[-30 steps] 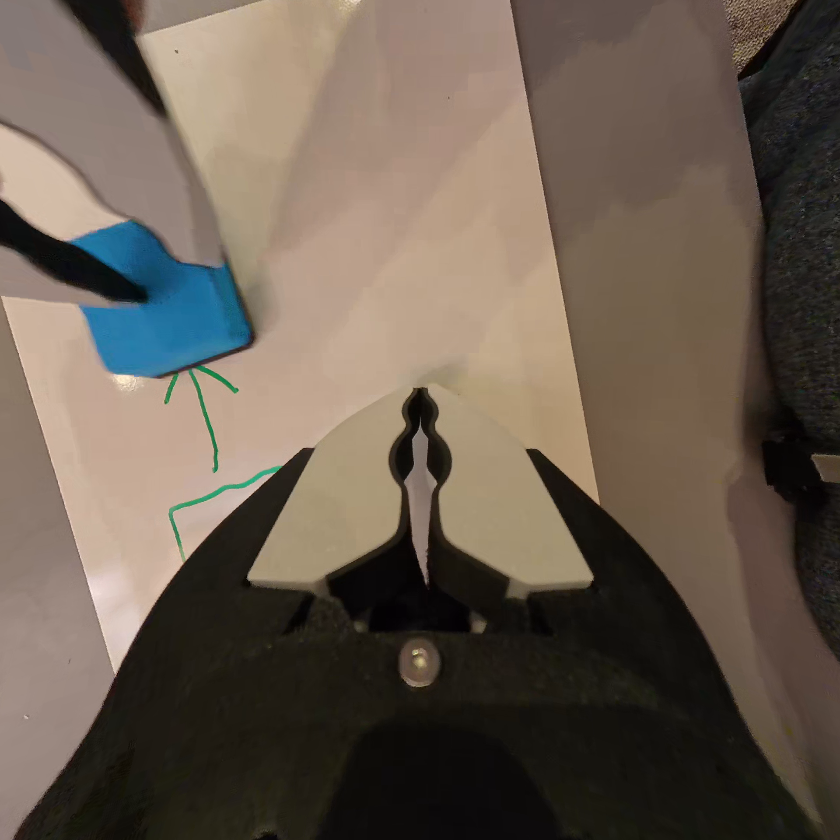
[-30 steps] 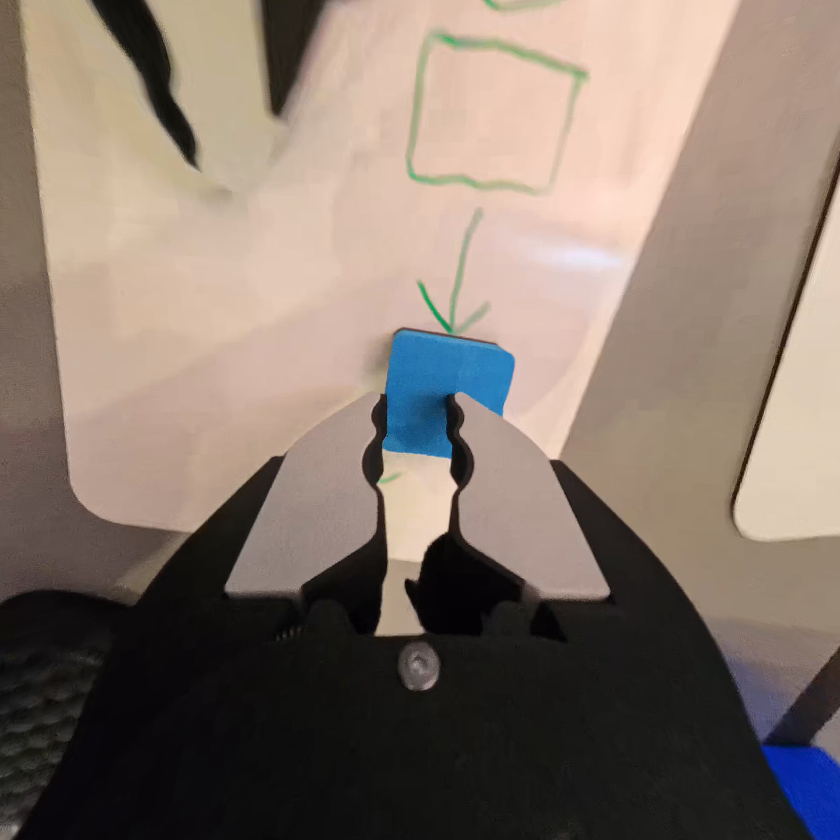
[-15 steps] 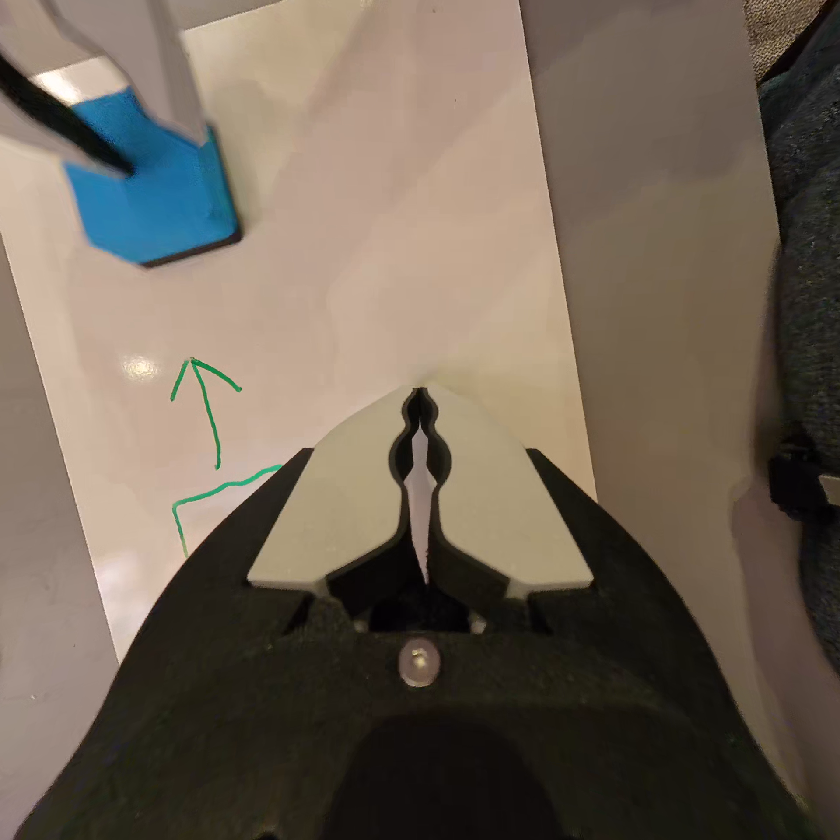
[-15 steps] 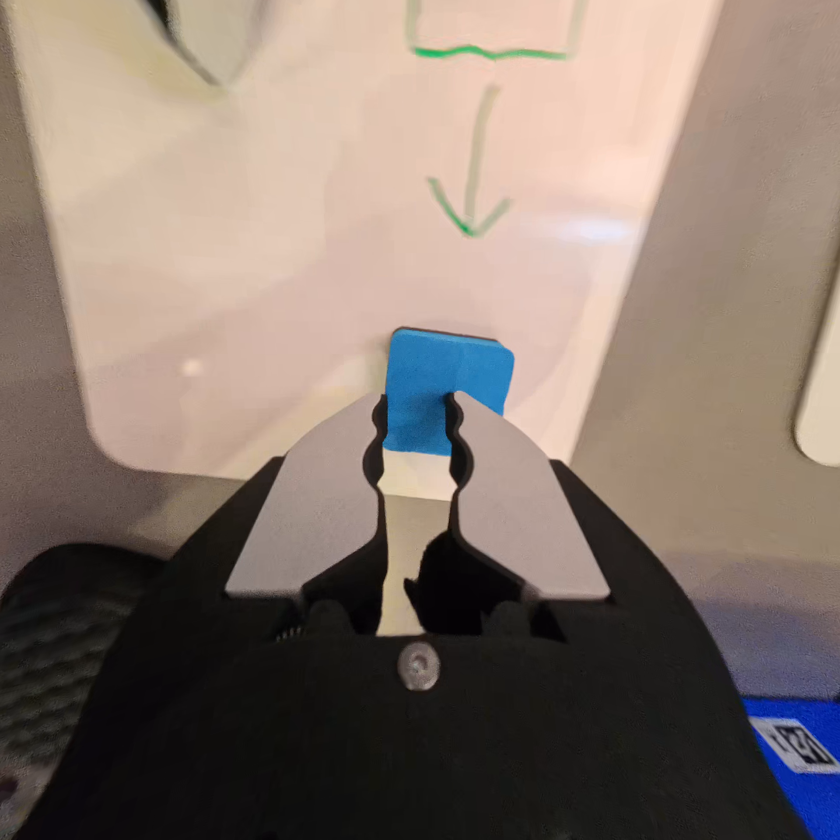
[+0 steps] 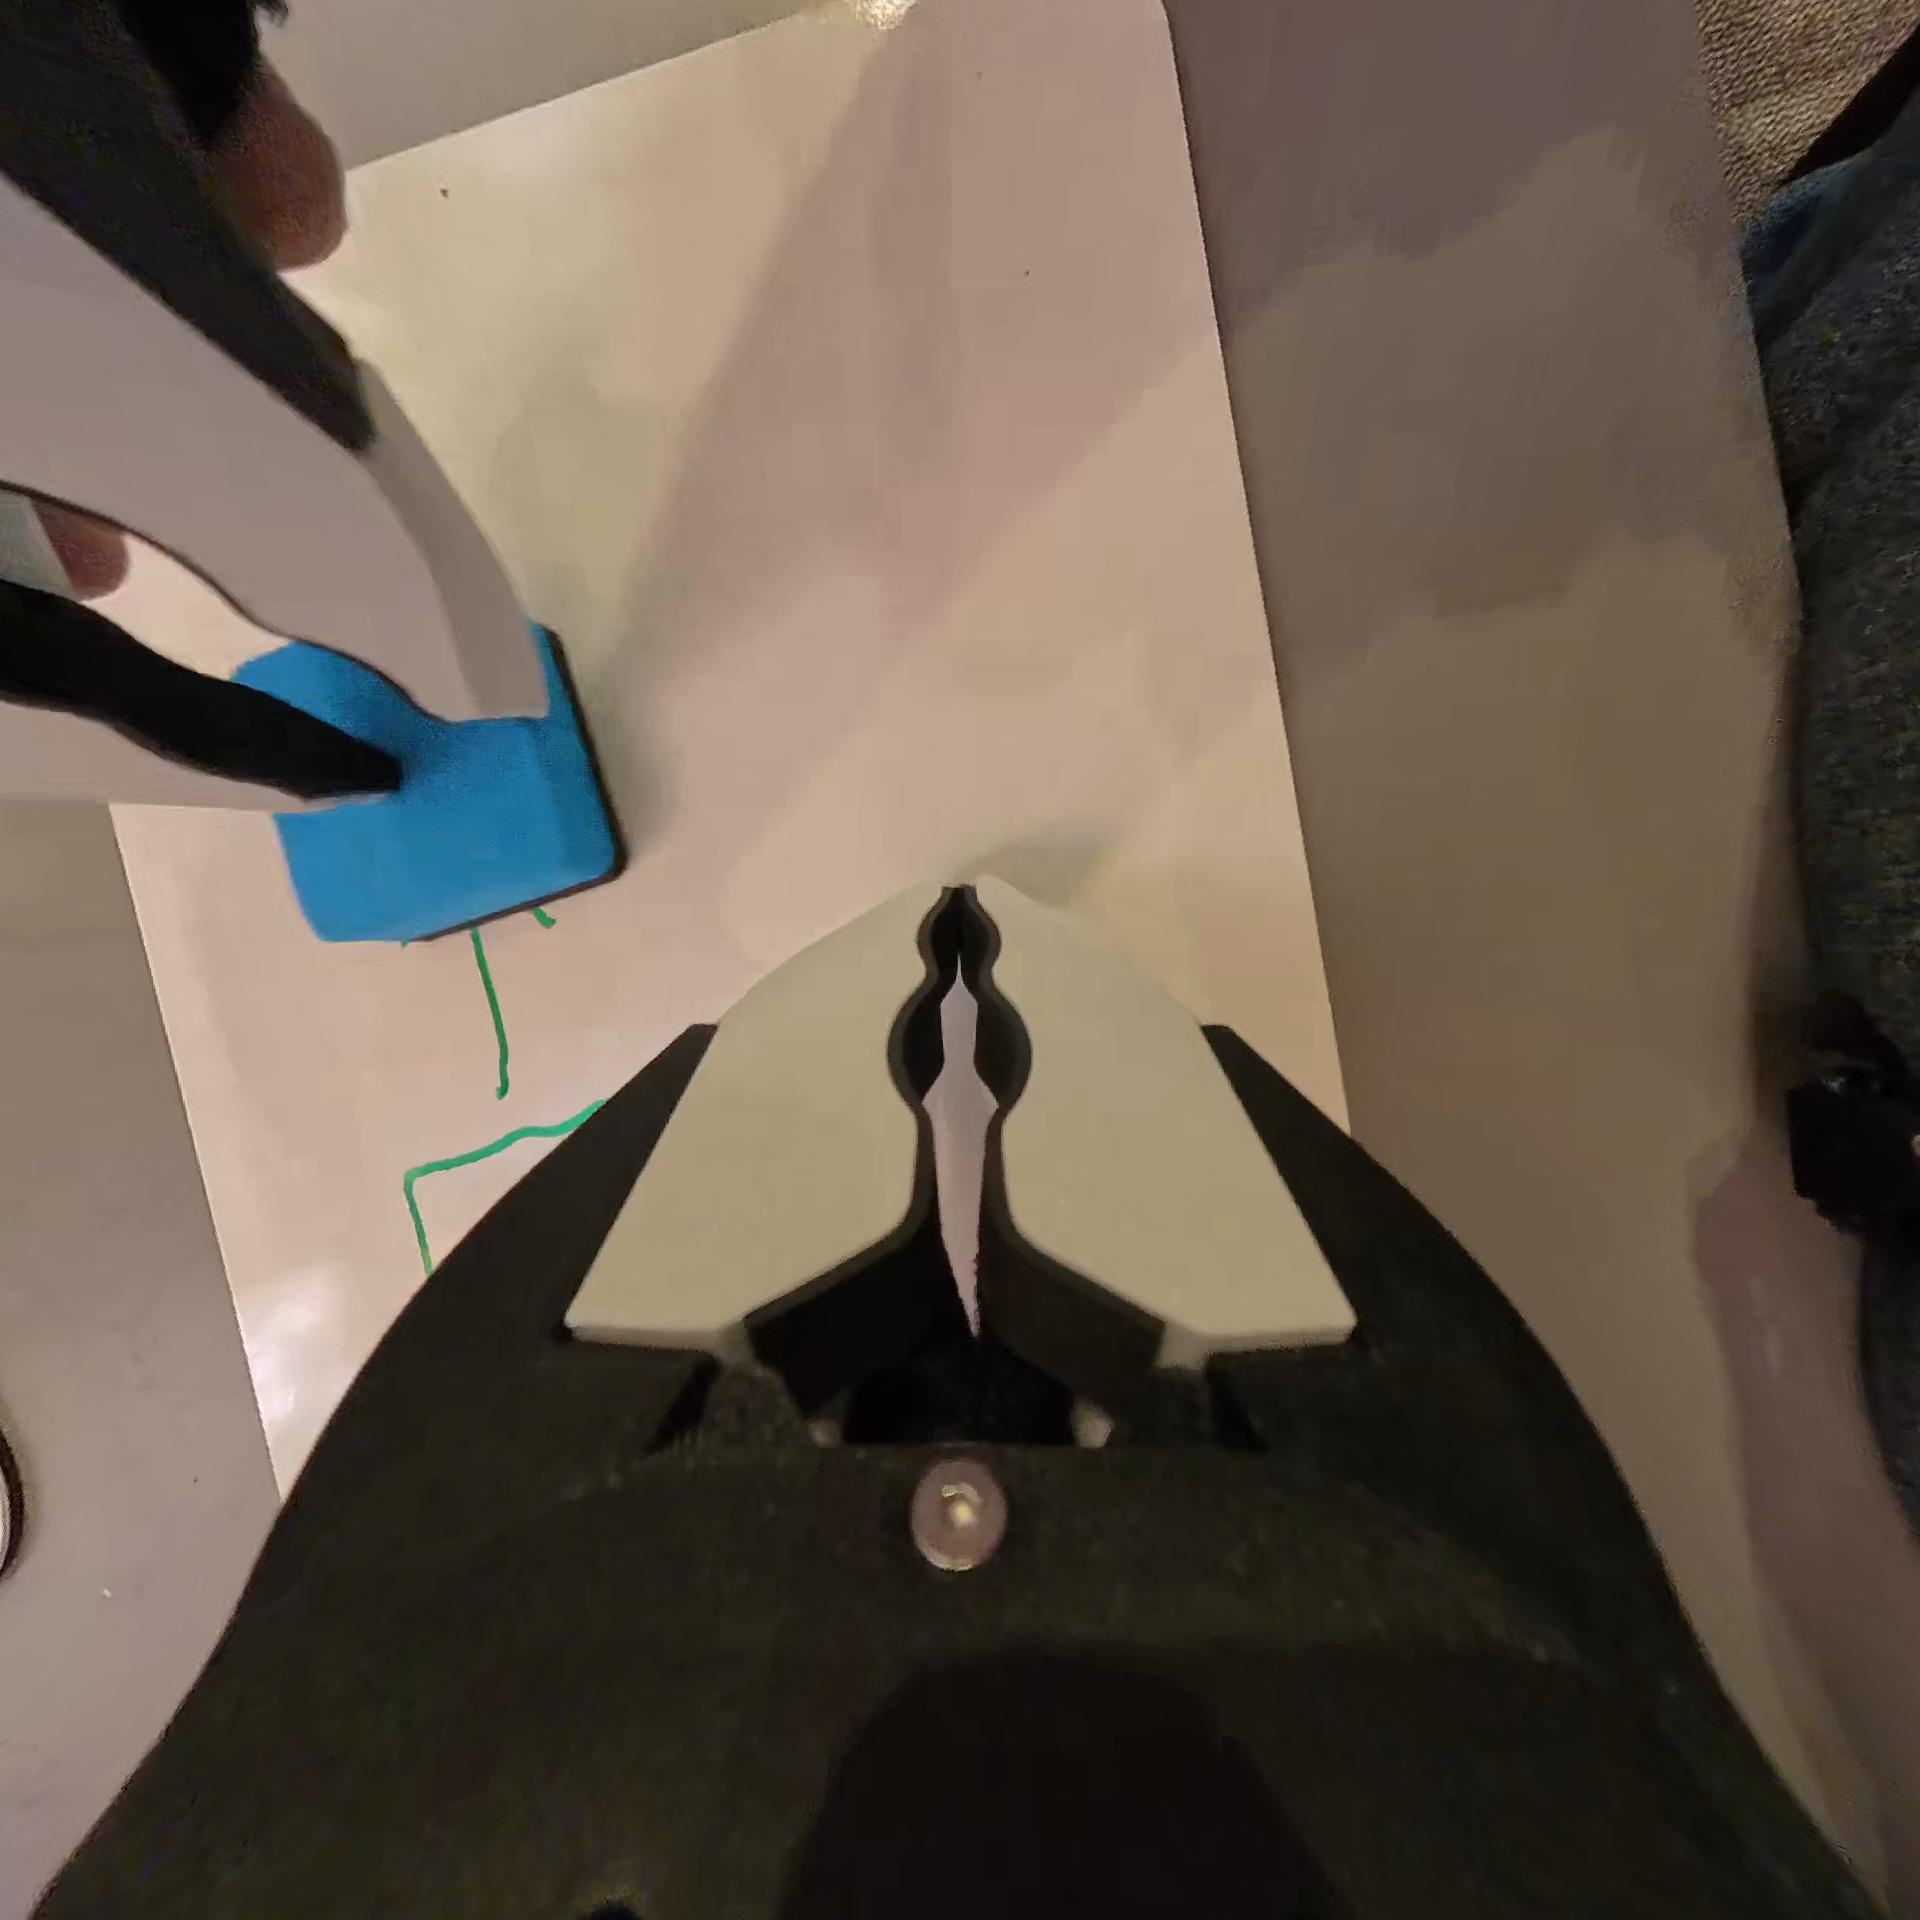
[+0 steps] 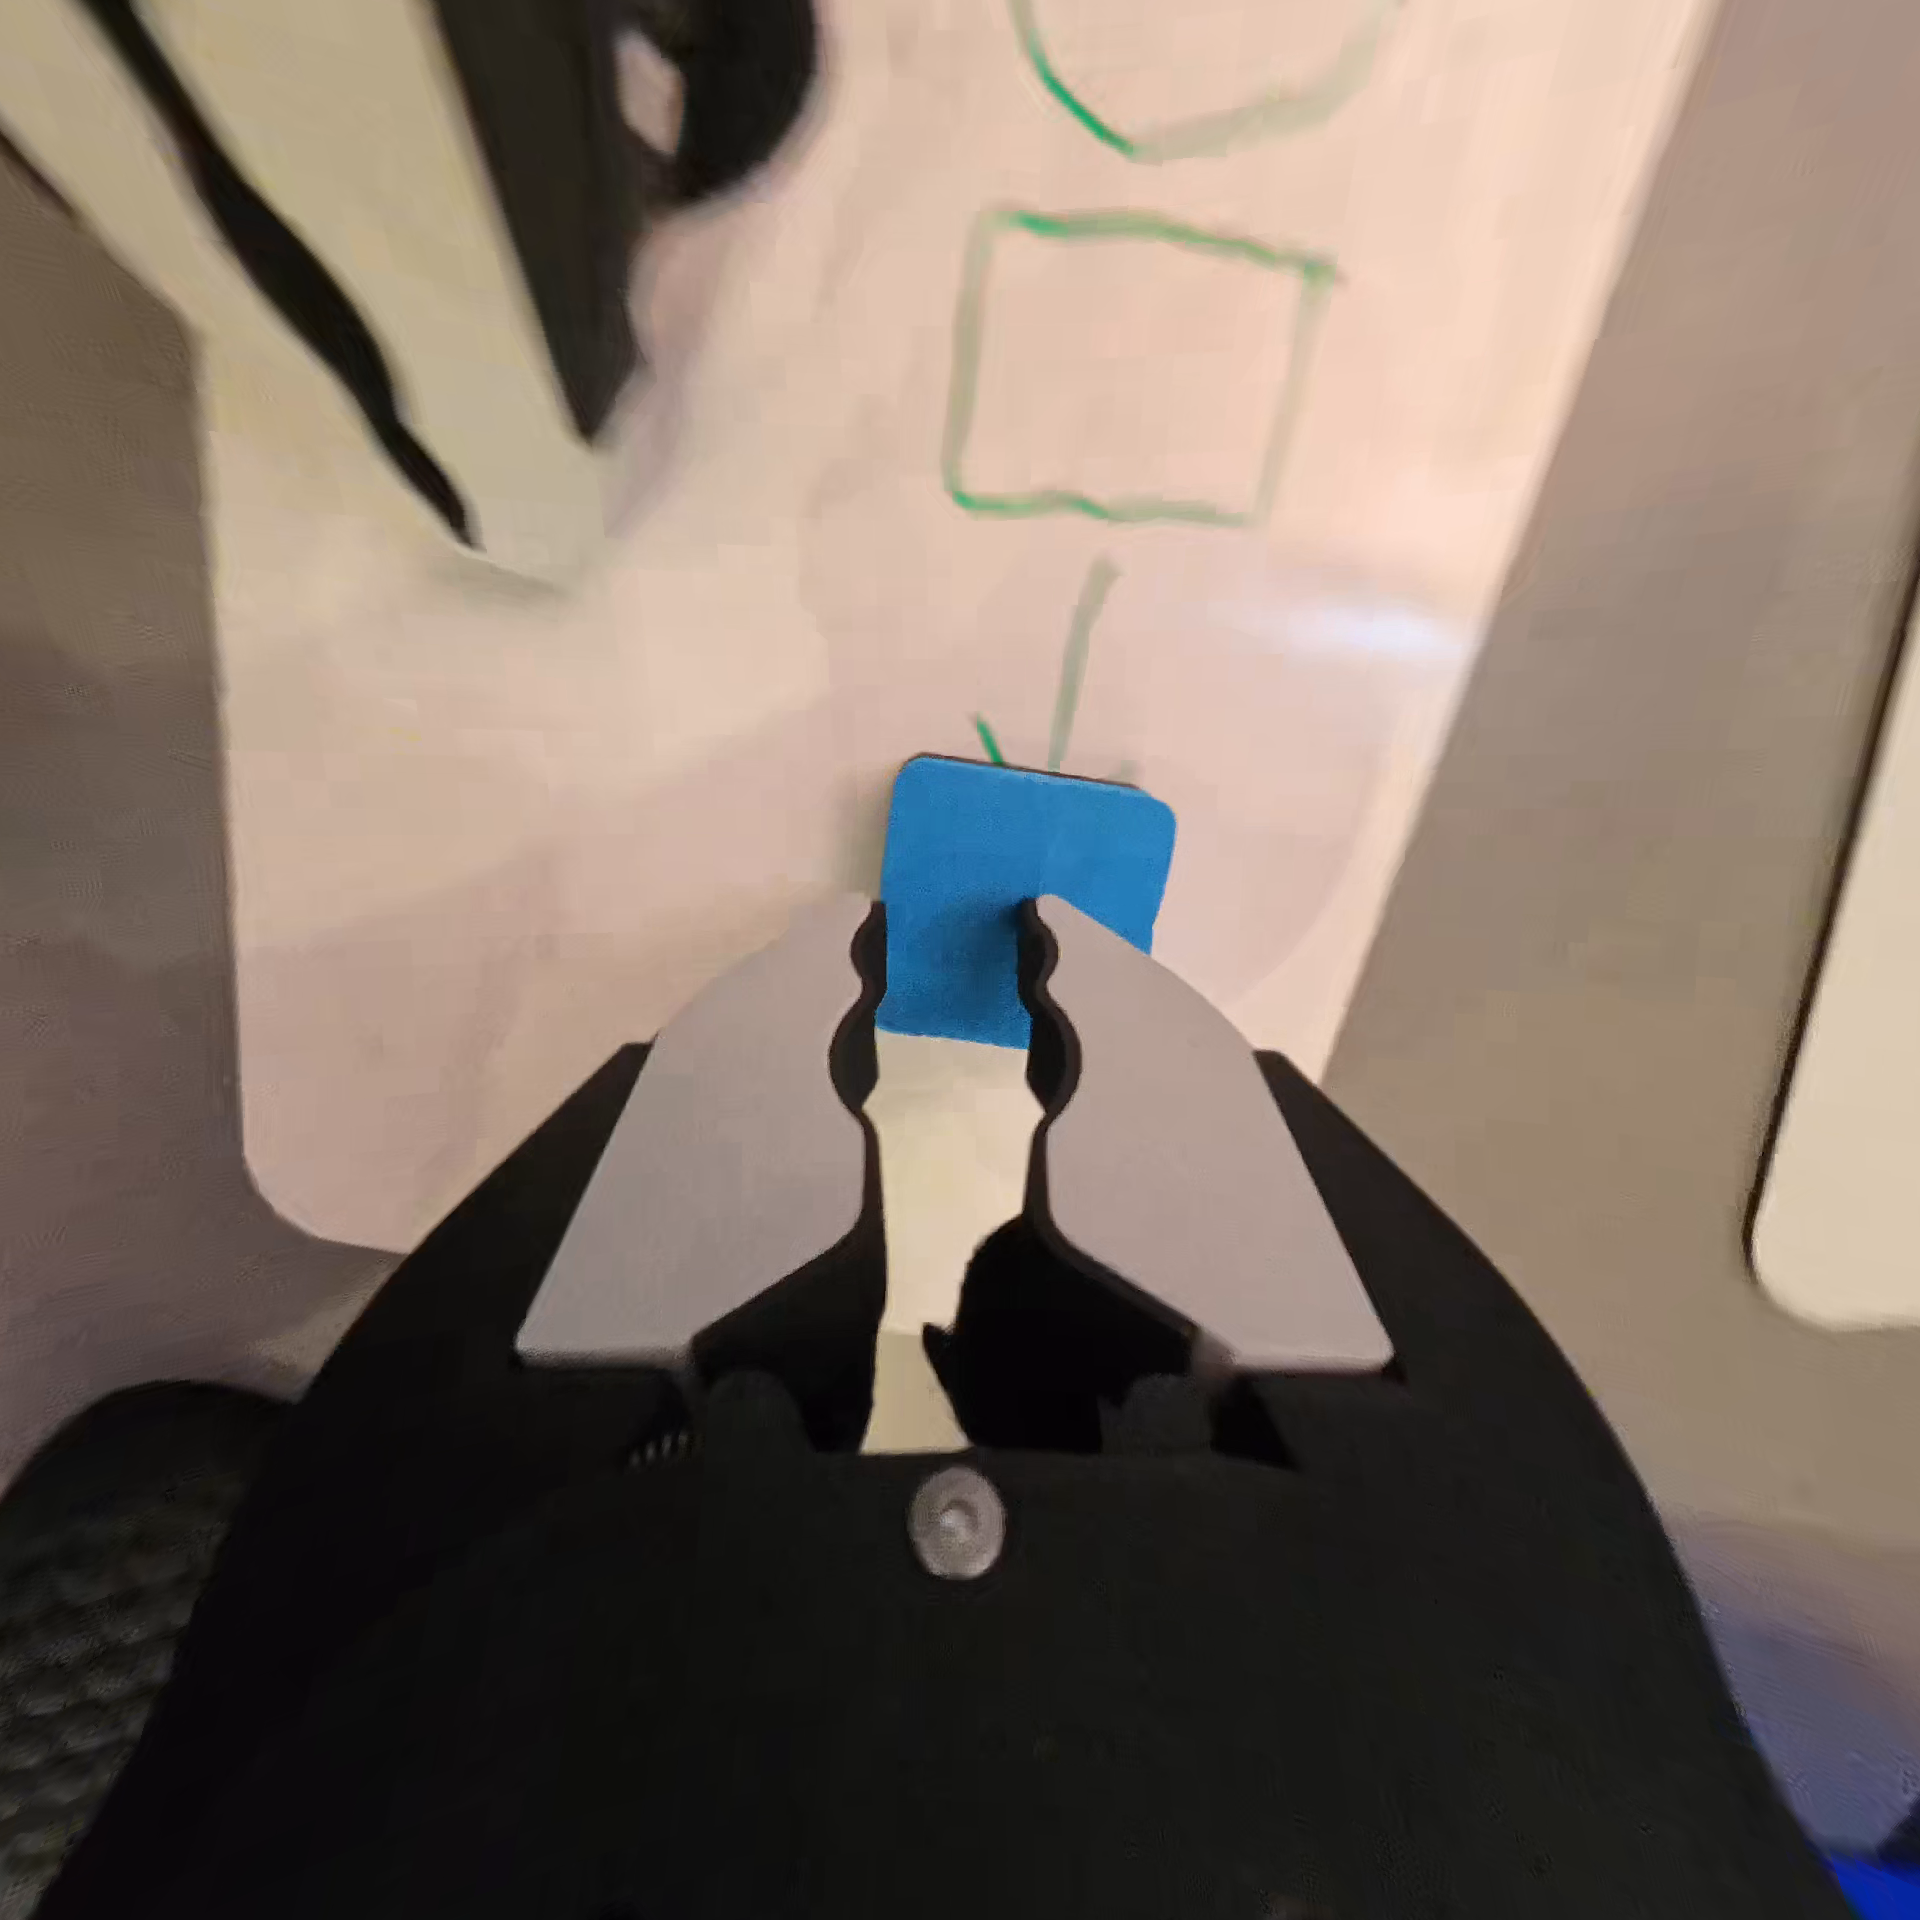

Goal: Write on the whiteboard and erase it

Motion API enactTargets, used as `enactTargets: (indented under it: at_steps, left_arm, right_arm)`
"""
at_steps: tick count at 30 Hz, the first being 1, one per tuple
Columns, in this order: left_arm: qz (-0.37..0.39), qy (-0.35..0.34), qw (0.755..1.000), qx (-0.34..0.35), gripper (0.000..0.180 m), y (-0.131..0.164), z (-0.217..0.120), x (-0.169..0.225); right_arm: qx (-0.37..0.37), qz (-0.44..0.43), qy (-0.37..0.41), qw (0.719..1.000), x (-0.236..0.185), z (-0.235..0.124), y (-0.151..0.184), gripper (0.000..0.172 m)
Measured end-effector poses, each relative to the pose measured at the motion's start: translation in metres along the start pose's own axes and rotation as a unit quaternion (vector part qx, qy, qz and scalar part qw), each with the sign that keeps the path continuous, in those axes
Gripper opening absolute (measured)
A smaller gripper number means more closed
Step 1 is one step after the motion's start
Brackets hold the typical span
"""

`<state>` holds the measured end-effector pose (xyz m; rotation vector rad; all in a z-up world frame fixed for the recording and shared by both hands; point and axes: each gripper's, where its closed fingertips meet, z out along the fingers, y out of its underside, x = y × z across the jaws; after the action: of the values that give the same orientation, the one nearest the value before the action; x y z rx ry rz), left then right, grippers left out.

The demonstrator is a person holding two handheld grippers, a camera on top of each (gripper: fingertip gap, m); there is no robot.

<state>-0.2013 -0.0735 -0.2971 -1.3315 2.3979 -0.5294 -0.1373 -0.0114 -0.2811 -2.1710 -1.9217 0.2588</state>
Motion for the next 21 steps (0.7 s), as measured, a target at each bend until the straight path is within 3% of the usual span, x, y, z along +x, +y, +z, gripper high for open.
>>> enactTargets:
  at_steps: [1, 4, 7, 9, 11, 14, 17, 21]
  left_arm:
    - [0.001, -0.004, 1.000, -0.001, 0.001, 0.000, 0.000, 0.000]
    - [0.001, -0.004, 1.000, 0.000, 0.001, 0.000, 0.000, 0.000]
    - [0.004, -0.007, 1.000, 0.001, 0.001, -0.003, 0.001, 0.001]
    - [0.013, -0.020, 1.000, -0.005, 0.001, -0.003, 0.001, 0.001]
    - [0.016, -0.016, 1.000, -0.003, 0.001, -0.005, 0.003, 0.003]
    - [0.014, -0.013, 1.000, 0.002, 0.001, -0.007, 0.004, 0.005]
    - [0.017, -0.019, 1.000, 0.001, 0.001, -0.008, 0.004, 0.005]
    - [0.016, -0.015, 1.000, 0.004, 0.000, -0.011, 0.005, 0.008]
  right_arm:
    - [-0.008, -0.020, -0.006, 1.000, -0.006, 0.001, -0.002, 0.025]
    - [-0.020, 0.012, -0.020, 1.000, 0.004, -0.005, 0.014, 0.025]
    - [-0.001, -0.018, -0.011, 1.000, 0.010, 0.006, -0.018, 0.025]
    - [-0.020, -0.032, -0.035, 0.999, -0.002, 0.004, -0.014, 0.025]
    - [-0.010, 0.009, -0.044, 0.999, 0.007, 0.001, -0.008, 0.024]
    - [0.002, -0.026, -0.022, 0.999, 0.008, 0.010, -0.034, 0.025]
    - [-0.017, -0.012, -0.043, 0.999, 0.005, 0.004, -0.016, 0.025]
    - [0.035, -0.023, -0.026, 0.999, 0.018, 0.017, -0.057, 0.025]
